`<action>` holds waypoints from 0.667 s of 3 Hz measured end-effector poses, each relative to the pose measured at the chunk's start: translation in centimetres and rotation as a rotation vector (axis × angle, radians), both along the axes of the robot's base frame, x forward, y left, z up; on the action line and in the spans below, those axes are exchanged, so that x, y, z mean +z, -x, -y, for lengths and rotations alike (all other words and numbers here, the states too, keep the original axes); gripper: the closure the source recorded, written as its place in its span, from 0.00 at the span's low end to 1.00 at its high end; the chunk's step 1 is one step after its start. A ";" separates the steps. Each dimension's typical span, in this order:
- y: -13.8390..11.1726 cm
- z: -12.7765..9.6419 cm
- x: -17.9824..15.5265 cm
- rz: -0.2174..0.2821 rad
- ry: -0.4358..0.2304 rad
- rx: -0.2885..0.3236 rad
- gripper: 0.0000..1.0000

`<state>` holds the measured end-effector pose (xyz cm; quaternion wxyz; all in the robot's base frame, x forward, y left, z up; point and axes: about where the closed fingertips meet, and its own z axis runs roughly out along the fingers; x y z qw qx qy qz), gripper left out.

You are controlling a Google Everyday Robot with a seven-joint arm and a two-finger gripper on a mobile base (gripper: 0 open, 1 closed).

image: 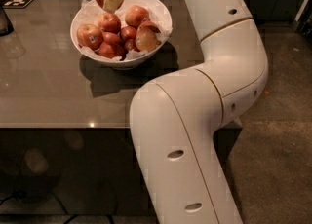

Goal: Pick apple from white bowl

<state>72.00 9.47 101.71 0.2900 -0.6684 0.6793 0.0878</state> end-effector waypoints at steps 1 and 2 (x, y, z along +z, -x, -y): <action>1.0 -0.2 2.1 0.025 -0.019 0.015 1.00; 2.1 0.1 4.3 0.058 -0.027 0.025 1.00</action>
Offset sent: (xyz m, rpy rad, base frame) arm -0.0003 -0.0538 0.1473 -0.1048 0.0319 0.0895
